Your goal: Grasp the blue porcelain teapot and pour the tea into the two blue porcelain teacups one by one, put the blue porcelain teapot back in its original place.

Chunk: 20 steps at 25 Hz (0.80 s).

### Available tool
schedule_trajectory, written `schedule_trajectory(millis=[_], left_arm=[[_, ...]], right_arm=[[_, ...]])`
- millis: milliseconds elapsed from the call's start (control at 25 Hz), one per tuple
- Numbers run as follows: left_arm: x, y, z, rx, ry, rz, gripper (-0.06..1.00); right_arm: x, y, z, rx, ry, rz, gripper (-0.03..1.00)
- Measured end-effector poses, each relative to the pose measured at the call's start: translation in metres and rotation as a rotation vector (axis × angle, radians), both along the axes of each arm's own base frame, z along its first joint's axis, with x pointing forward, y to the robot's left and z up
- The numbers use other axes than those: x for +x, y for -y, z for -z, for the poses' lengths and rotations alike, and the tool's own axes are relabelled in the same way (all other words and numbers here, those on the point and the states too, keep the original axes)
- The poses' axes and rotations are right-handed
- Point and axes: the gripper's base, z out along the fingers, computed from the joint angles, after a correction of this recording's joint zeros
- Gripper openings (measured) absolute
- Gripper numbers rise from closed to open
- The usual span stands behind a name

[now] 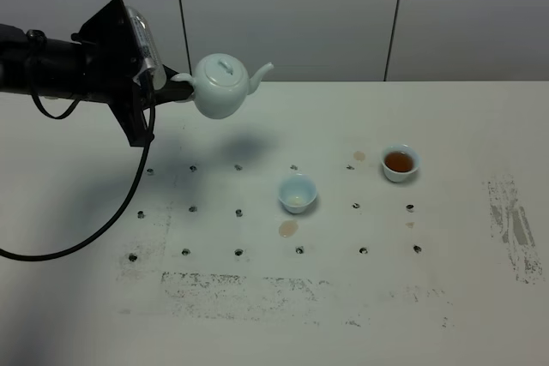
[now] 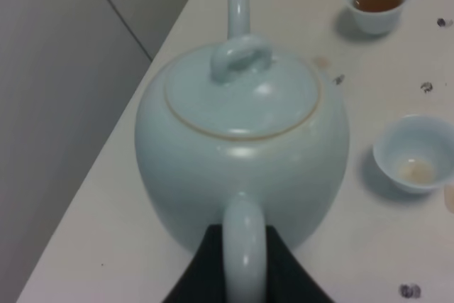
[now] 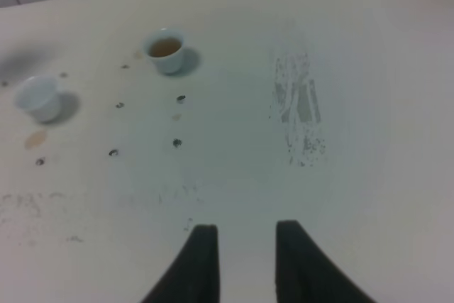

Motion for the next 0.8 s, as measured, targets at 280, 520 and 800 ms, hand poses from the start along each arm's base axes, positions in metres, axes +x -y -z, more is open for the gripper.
schedule_trajectory(millis=[280, 520, 800], left_arm=[[-0.005, 0.0, 0.002, 0.087, 0.051, 0.123, 0.1], [-0.007, -0.002, 0.004, 0.099, 0.037, 0.158, 0.1], [-0.011, -0.003, 0.019, 0.144, -0.019, 0.238, 0.1]], right_arm=[[0.0, 0.0, 0.0, 0.0, 0.0, 0.0, 0.22], [0.0, 0.0, 0.0, 0.0, 0.0, 0.0, 0.22], [0.0, 0.0, 0.0, 0.0, 0.0, 0.0, 0.22]])
